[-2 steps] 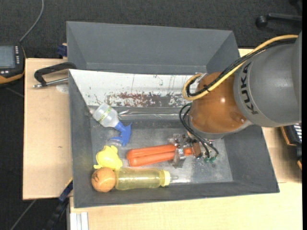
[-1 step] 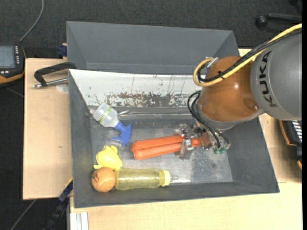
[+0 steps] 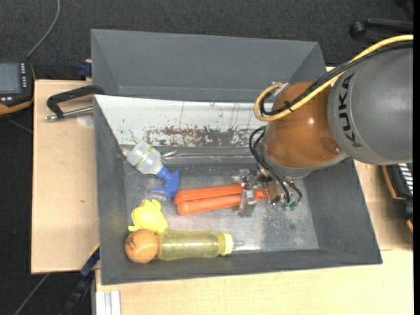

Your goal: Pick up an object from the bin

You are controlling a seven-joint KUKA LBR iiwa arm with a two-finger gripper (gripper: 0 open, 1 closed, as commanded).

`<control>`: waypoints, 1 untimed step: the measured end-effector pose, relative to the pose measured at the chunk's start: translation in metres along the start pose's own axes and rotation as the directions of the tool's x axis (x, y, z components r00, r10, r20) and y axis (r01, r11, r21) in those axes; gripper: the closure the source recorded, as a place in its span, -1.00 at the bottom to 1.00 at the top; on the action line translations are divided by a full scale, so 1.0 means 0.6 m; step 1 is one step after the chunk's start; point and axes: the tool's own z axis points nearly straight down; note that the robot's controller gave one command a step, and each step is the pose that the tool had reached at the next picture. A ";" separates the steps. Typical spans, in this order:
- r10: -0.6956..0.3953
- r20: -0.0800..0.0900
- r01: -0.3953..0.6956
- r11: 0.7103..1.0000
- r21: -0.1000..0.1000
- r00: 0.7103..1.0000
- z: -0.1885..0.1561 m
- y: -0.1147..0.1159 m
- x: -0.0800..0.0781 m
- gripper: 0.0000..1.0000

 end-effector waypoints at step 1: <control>-0.003 -0.015 0.003 1.000 0.000 1.000 -0.056 0.000 0.008 1.00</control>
Offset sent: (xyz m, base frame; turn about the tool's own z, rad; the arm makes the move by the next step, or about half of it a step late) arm 0.0030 -0.0009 -0.0623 -0.0316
